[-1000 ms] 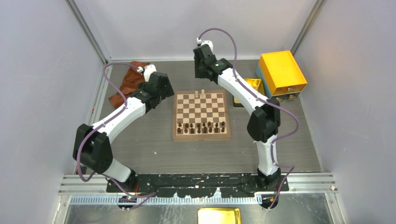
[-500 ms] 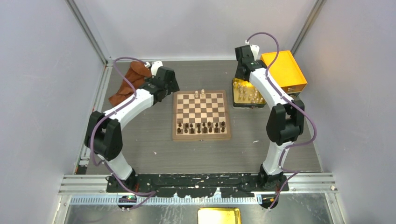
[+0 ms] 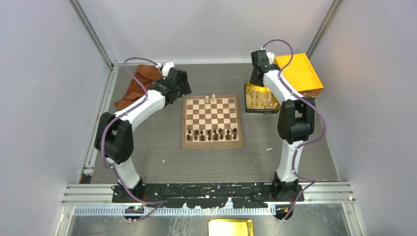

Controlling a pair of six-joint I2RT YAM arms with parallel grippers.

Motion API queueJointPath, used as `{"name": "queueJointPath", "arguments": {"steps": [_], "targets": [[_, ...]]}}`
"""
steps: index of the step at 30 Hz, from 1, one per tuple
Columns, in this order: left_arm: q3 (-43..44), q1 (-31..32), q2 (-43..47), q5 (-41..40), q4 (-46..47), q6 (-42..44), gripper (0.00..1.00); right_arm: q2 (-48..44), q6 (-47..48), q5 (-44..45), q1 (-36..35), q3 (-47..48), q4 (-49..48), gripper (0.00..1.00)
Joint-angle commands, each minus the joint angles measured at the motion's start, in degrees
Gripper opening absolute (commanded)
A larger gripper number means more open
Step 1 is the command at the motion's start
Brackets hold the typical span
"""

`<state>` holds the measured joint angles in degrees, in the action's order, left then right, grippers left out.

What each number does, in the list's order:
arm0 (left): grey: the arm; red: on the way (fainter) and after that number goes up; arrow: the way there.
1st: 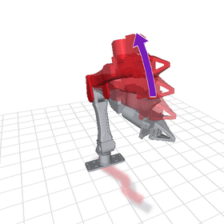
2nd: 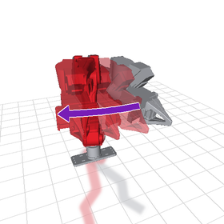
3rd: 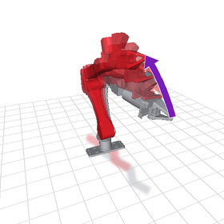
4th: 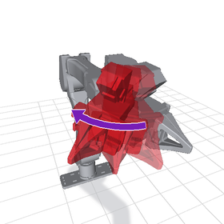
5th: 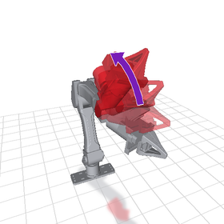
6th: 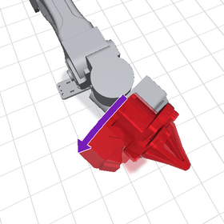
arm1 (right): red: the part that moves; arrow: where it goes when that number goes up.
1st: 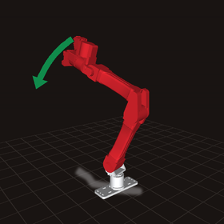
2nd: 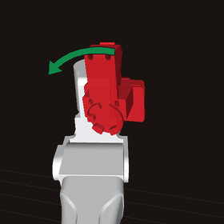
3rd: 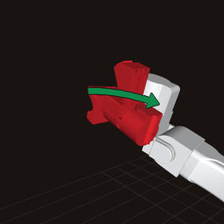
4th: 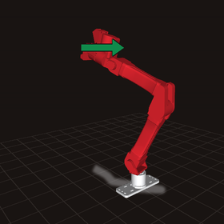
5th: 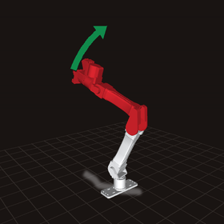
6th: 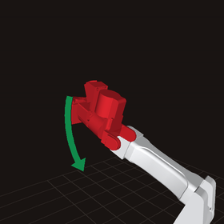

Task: Set up the chess pieces on the board
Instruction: Pick up the chess piece from the storage box.

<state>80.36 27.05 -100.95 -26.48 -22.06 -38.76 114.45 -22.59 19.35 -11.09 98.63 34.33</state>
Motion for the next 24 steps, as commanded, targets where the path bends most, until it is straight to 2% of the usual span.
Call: {"name": "queueJointPath", "arguments": {"steps": [1, 16, 24], "targets": [[2.26, 0.20, -0.10, -0.88, -0.22, -0.30, 0.86, 2.48, 0.82, -1.14, 0.54, 5.00, -0.79, 0.23], [2.02, 0.20, -0.74, -1.75, 0.10, 0.43, 0.86, 10.76, 1.67, -3.09, 0.96, 14.12, 0.54, 0.21], [1.82, 0.13, -0.74, -2.09, 0.01, 0.53, 0.86, 11.87, 1.69, -3.86, 1.35, 14.03, 1.22, 0.20]]}}
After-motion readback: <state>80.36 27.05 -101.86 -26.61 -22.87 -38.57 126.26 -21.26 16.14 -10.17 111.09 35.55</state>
